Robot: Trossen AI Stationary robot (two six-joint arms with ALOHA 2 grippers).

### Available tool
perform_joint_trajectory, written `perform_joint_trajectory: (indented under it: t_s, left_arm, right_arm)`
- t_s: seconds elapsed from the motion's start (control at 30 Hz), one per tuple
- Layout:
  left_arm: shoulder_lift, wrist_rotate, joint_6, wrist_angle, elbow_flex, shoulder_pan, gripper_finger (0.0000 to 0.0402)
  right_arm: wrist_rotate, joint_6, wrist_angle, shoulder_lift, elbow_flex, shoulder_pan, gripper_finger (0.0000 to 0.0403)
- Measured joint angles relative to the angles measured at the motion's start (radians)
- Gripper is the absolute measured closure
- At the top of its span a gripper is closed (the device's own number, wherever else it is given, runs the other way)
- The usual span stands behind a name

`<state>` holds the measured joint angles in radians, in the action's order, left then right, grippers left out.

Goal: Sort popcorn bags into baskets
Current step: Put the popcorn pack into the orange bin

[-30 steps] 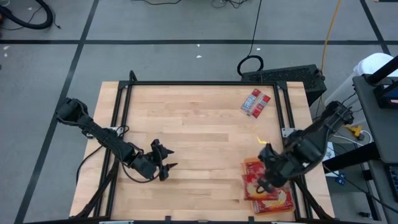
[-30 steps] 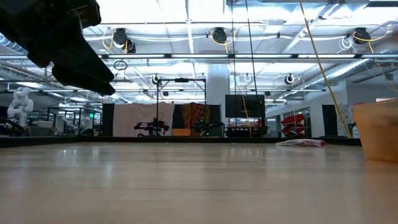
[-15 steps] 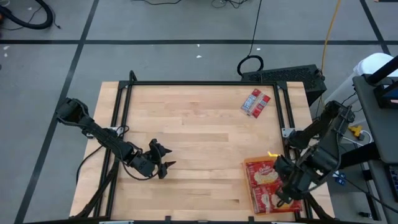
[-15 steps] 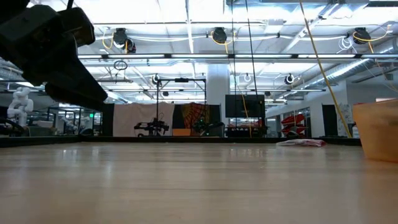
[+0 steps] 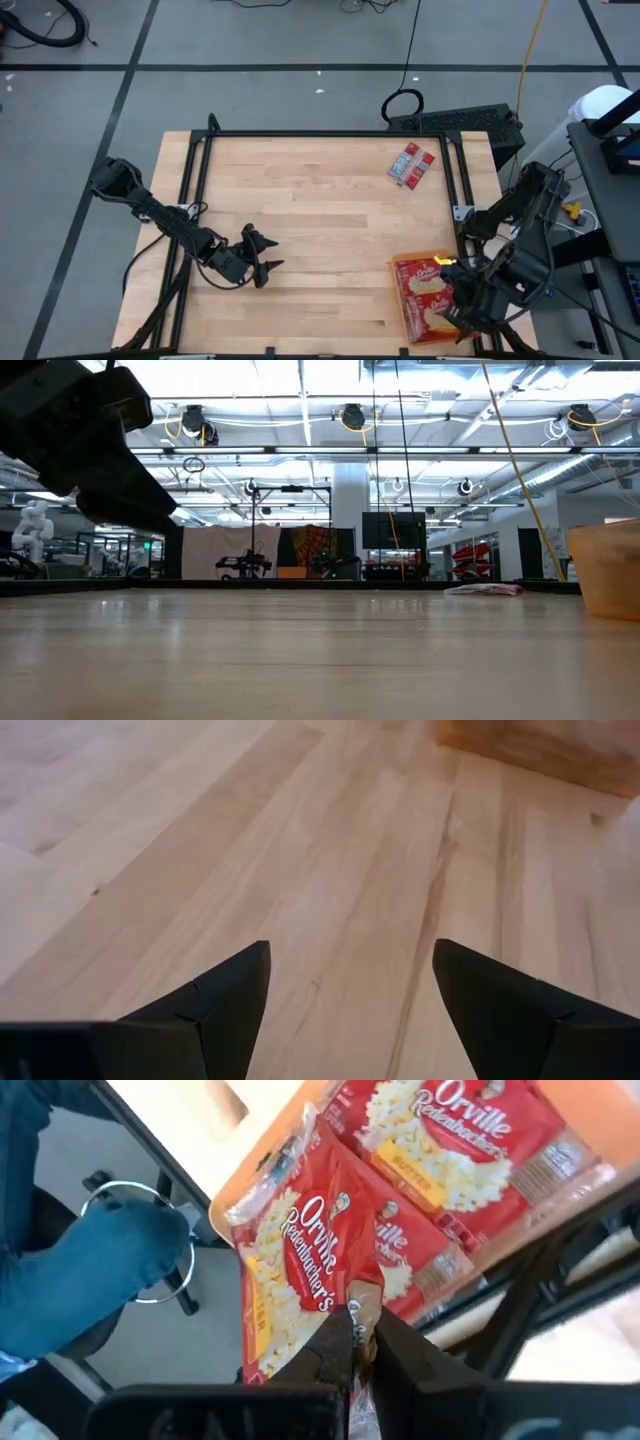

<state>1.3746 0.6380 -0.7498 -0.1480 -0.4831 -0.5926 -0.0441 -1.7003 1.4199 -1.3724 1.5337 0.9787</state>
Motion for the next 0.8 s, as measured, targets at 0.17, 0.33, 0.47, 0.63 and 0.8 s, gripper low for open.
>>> perform_joint_trajectory:
  t_s: [0.17,0.33,0.47,0.63,0.8]
  left_arm:
    - [0.000,0.000,0.000,-0.019,0.000,0.000,0.0119]
    - [0.000,0.000,0.001,-0.036,0.000,0.000,0.0119]
    - [0.000,0.000,-0.003,-0.049,0.000,0.000,0.0119]
    - [0.000,0.000,-0.014,-0.060,0.000,0.000,0.0119]
    - [0.000,0.000,-0.004,-0.075,0.000,0.000,0.0119]
  right_arm:
    - [-0.025,0.031,-0.101,-0.001,-0.107,0.000,0.0395]
    - [-0.036,0.044,-0.162,-0.001,-0.189,-0.001,0.0394]
    - [-0.029,0.045,-0.210,-0.001,-0.231,-0.001,0.0394]
    - [-0.036,0.044,-0.308,0.000,-0.289,-0.002,0.0394]
    - [-0.081,0.033,-0.371,0.000,-0.353,-0.002,0.0394]
